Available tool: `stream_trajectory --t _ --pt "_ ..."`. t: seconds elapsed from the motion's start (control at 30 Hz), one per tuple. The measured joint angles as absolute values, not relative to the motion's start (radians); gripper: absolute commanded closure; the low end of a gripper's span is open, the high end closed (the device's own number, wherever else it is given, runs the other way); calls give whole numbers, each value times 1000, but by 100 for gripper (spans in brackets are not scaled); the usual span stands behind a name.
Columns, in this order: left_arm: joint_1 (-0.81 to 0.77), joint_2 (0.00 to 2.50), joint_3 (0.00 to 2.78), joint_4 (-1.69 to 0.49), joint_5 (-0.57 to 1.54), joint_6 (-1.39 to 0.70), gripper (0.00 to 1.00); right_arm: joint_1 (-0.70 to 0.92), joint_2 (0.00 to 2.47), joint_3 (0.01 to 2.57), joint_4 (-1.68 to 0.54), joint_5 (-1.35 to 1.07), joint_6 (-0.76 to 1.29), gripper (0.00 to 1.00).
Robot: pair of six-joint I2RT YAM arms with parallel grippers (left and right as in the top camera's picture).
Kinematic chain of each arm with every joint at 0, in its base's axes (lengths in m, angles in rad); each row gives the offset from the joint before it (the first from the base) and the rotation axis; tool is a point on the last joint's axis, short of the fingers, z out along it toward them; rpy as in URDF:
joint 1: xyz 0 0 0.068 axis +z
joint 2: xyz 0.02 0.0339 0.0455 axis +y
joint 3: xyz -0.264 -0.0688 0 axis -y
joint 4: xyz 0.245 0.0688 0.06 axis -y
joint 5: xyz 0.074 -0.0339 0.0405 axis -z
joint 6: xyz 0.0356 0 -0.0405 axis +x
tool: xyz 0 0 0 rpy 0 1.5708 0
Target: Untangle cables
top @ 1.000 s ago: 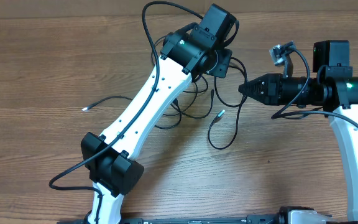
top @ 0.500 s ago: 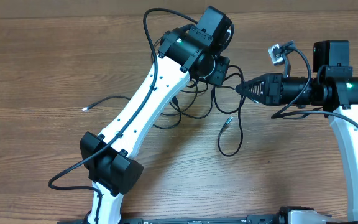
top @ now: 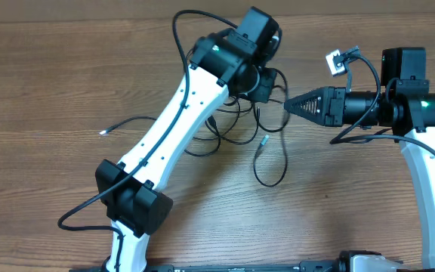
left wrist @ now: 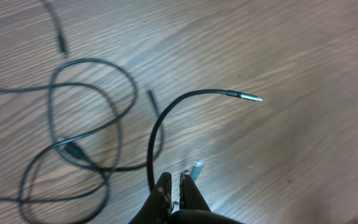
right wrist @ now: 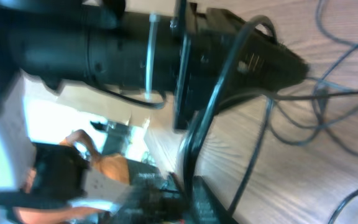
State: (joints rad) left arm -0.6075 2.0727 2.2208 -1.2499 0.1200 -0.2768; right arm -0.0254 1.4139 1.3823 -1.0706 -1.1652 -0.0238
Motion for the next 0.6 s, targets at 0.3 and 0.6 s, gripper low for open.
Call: stream_trajectory --t 0.3,0.6 --pt "-473 2003 2220 -1258 94 -277 96 -23 1414 1382 -1087 -617 105 96" --pt "-494 1848 2223 -1262 146 -277 96 -6 1414 1382 -1040 -642 93 60"
